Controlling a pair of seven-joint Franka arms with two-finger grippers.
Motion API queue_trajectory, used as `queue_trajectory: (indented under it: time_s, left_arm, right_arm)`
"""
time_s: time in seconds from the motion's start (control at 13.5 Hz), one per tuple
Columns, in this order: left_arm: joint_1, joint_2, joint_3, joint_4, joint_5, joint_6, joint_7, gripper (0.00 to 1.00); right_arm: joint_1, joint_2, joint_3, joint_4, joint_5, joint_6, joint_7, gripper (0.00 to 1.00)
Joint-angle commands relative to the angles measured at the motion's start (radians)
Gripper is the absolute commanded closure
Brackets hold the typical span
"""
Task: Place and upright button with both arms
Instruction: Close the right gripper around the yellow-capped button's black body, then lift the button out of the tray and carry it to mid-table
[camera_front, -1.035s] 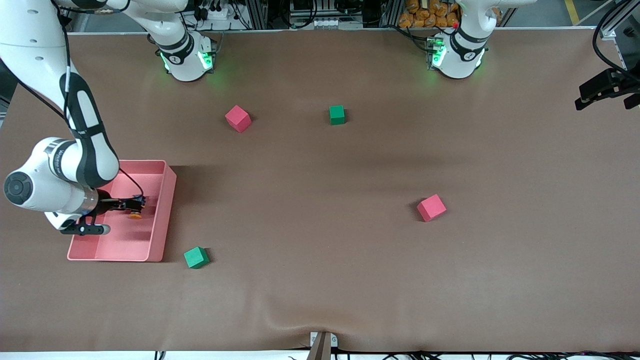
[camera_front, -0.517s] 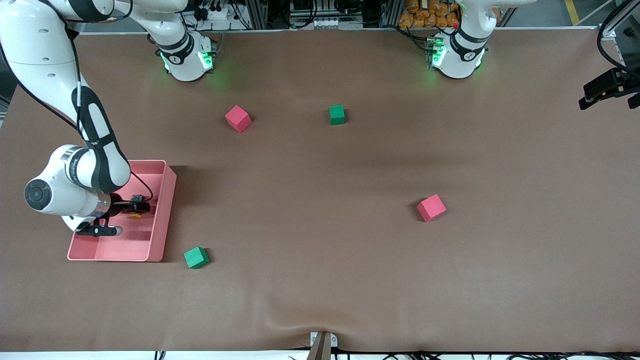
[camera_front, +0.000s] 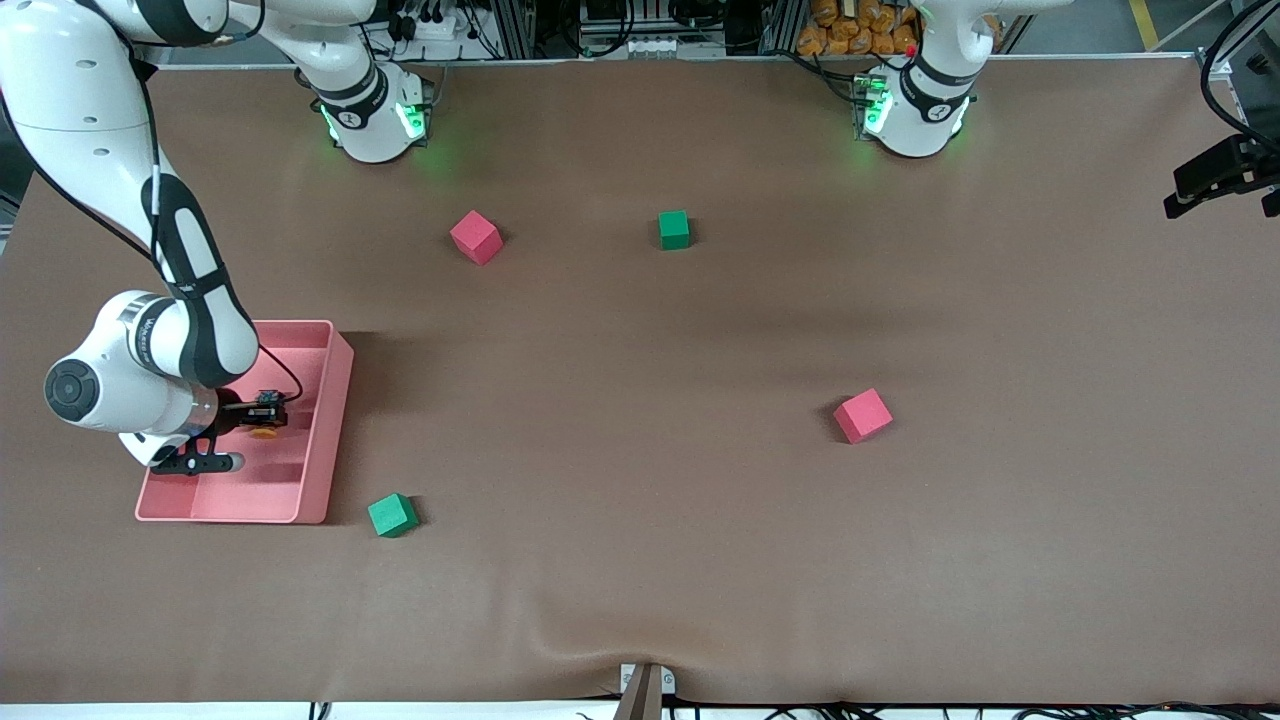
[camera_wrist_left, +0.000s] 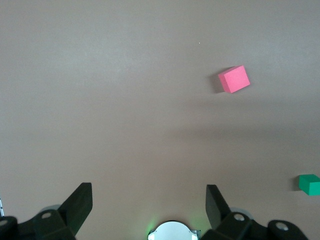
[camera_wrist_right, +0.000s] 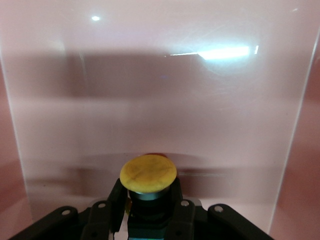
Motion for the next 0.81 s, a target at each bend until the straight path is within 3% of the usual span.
queue_trajectory:
  time_s: [0.0,0.44,0.74]
  left_arm:
    - [0.003,-0.009,0.0,0.004,0.003,-0.015,0.02,0.0]
    - [0.008,-0.011,0.0,0.005,0.003,-0.027,0.02,0.0]
    - [0.009,-0.011,0.0,0.004,0.003,-0.027,0.02,0.0]
  right_arm:
    - [-0.004,-0.011,-0.018,0.05,0.027,-0.058,-0.057,1.0]
    - [0.027,-0.011,-0.029,0.39,0.032,-0.564,0.028,1.0]
    - [0.146,-0.019,0.0,0.517,0.061,-0.704,0.281,1.0]
